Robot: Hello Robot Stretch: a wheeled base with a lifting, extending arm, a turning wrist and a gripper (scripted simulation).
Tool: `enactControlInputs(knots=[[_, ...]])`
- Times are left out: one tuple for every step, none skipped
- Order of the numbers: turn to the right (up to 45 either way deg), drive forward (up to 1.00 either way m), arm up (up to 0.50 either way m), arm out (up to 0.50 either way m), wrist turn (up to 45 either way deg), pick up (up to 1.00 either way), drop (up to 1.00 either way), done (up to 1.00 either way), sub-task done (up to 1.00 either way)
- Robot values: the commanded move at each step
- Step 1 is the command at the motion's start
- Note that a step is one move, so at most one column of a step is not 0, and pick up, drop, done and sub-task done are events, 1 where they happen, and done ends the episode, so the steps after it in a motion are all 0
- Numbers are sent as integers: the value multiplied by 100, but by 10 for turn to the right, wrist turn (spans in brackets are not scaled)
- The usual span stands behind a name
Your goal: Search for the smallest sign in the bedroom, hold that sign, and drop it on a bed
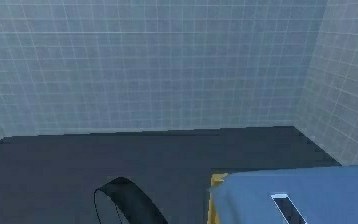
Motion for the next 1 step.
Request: enactControlInputs(knots=[[0, 0, 0, 48, 0, 0, 0, 0, 0]])
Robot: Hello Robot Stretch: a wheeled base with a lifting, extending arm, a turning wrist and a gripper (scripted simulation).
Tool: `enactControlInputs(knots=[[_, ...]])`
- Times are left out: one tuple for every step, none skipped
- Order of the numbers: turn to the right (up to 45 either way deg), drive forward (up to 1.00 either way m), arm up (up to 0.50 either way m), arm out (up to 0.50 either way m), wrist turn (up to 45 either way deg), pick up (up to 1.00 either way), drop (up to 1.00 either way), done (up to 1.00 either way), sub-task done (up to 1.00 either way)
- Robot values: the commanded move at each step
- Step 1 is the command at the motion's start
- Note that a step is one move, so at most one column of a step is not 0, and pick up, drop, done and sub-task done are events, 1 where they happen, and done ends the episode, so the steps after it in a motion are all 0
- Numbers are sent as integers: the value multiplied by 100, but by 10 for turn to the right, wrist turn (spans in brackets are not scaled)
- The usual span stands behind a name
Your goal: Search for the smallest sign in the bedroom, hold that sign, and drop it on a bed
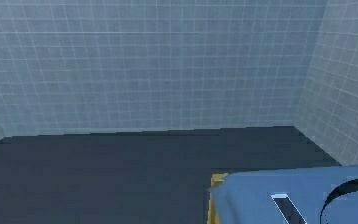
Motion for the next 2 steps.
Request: enactControlInputs(knots=[[0, 0, 0, 0, 450, 0, 0, 0, 0], [0, 0, 0, 0, 450, 0, 0, 0, 0]])
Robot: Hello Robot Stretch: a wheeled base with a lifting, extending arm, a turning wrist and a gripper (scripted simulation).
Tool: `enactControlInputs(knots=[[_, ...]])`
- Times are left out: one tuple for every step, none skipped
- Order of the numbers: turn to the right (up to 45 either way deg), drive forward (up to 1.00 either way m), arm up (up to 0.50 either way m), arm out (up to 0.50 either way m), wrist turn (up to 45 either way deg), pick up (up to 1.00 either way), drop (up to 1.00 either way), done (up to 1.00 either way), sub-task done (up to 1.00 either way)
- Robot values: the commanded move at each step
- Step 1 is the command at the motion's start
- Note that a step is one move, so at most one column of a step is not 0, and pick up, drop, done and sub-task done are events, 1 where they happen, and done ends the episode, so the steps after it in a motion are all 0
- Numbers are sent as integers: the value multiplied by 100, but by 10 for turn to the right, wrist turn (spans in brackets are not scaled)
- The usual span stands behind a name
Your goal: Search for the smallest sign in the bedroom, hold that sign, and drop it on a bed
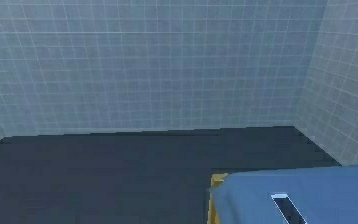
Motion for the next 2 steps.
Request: enactControlInputs(knots=[[0, 0, 0, 0, 330, 0, 0, 0, 0], [0, 0, -14, 0, 0, 0, 0, 0, 0]])
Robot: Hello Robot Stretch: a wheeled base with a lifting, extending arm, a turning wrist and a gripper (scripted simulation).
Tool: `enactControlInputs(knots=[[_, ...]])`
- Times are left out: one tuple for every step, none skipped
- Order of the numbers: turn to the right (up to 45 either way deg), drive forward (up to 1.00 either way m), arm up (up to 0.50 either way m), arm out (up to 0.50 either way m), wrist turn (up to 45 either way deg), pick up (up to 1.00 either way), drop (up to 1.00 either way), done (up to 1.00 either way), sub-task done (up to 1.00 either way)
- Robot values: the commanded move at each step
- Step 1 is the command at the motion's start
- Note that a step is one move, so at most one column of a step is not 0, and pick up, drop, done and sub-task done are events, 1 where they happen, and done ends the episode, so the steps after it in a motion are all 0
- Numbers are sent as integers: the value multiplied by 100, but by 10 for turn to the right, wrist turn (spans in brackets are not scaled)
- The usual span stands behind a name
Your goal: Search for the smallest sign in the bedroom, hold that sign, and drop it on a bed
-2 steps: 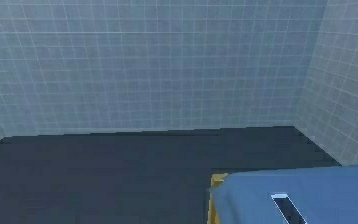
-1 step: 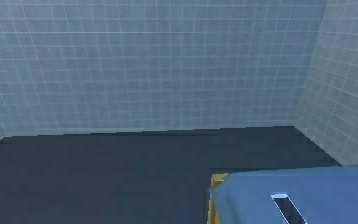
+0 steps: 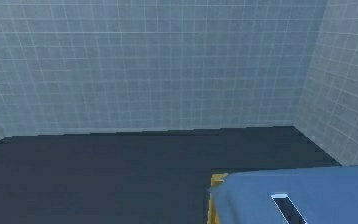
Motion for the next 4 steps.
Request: enactControlInputs(knots=[[0, 0, -32, 0, 0, 0, 0, 0, 0], [0, 0, 0, 0, 0, 0, 100, 0, 0], [0, 0, 10, 0, 0, 0, 0, 0, 0], [0, 0, 0, -8, 0, 0, 0, 0, 0]])
